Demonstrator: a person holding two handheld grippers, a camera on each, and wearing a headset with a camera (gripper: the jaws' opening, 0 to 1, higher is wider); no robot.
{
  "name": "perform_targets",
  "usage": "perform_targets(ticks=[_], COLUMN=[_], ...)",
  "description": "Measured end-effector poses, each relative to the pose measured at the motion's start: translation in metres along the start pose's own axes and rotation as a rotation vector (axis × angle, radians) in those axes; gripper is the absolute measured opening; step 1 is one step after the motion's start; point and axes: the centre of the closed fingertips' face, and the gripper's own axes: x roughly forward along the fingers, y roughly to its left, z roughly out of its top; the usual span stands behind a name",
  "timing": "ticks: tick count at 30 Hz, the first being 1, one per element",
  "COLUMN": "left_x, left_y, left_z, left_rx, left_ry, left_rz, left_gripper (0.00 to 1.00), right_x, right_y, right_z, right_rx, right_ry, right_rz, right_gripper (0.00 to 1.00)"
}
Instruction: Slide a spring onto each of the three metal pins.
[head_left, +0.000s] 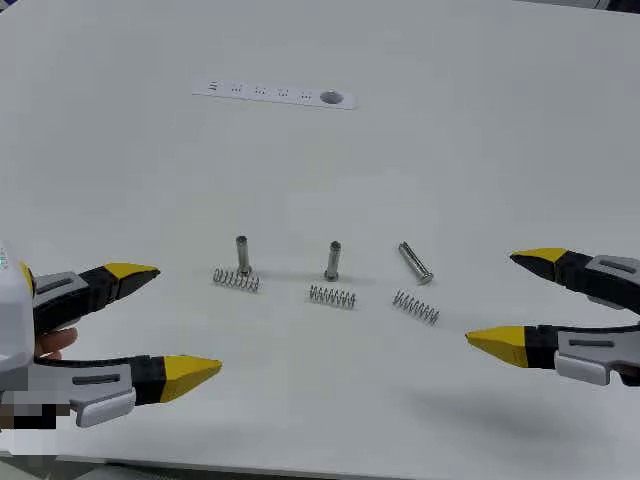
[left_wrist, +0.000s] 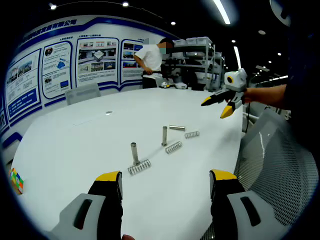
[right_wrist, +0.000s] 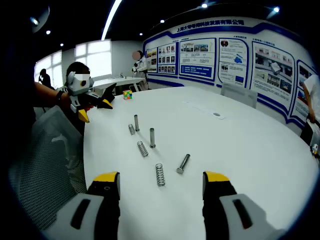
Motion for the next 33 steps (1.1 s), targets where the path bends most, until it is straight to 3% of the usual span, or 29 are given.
perform_targets(ticks=[14, 33], left_x=[0.001, 0.002], left_y=[-0.001, -0.003], left_z=[0.004, 0.005], left_rx=[0.031, 0.016], left_ry=[0.003, 0.000], left_rz=[0.013, 0.023], left_gripper=[0.72, 0.71], right_x=[-0.001, 0.001], right_y=[-0.003, -0.012], right_z=[0.002, 0.000], right_rx=[0.015, 0.042], right_ry=[-0.001, 0.020], right_rz=[-0.017, -0.040], right_gripper=[0.67, 0.65])
